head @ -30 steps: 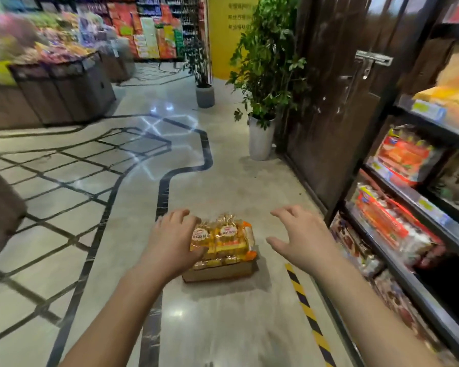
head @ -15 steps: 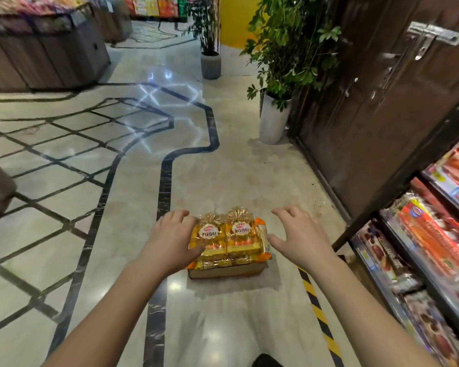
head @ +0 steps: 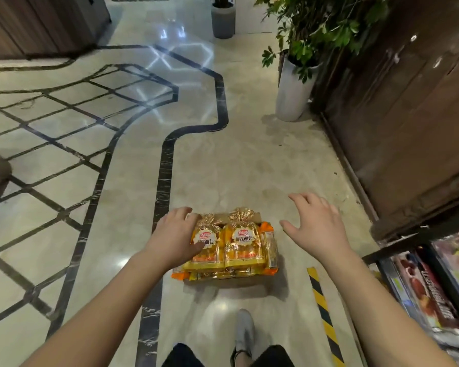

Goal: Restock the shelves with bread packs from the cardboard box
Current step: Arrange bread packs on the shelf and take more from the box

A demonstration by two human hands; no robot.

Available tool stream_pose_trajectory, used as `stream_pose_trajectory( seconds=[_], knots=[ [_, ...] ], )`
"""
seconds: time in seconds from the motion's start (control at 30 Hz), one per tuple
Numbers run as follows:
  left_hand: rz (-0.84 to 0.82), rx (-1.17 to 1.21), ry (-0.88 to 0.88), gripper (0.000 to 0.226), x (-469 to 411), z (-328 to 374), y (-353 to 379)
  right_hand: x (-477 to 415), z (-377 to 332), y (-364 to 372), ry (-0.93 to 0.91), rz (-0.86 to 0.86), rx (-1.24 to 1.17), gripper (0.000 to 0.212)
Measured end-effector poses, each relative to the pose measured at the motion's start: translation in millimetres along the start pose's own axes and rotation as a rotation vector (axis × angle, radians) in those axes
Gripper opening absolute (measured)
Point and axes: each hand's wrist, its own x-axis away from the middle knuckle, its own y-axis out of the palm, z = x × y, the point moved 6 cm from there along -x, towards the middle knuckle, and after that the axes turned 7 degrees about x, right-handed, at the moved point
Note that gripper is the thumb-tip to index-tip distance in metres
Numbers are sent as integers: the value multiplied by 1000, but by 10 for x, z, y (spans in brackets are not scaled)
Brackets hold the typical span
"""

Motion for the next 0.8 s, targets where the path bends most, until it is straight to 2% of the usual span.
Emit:
stream_pose_trajectory(
  seconds=[0.27, 0.8],
  knots=[
    [-89, 22, -19, 72, -945, -192, 432, -848, 86, 758, -21, -118, 5, 61],
    [-273, 20, -72, 70, -2025, -1218, 2644, -1305, -39, 3616, -11, -412, -16, 51]
  ],
)
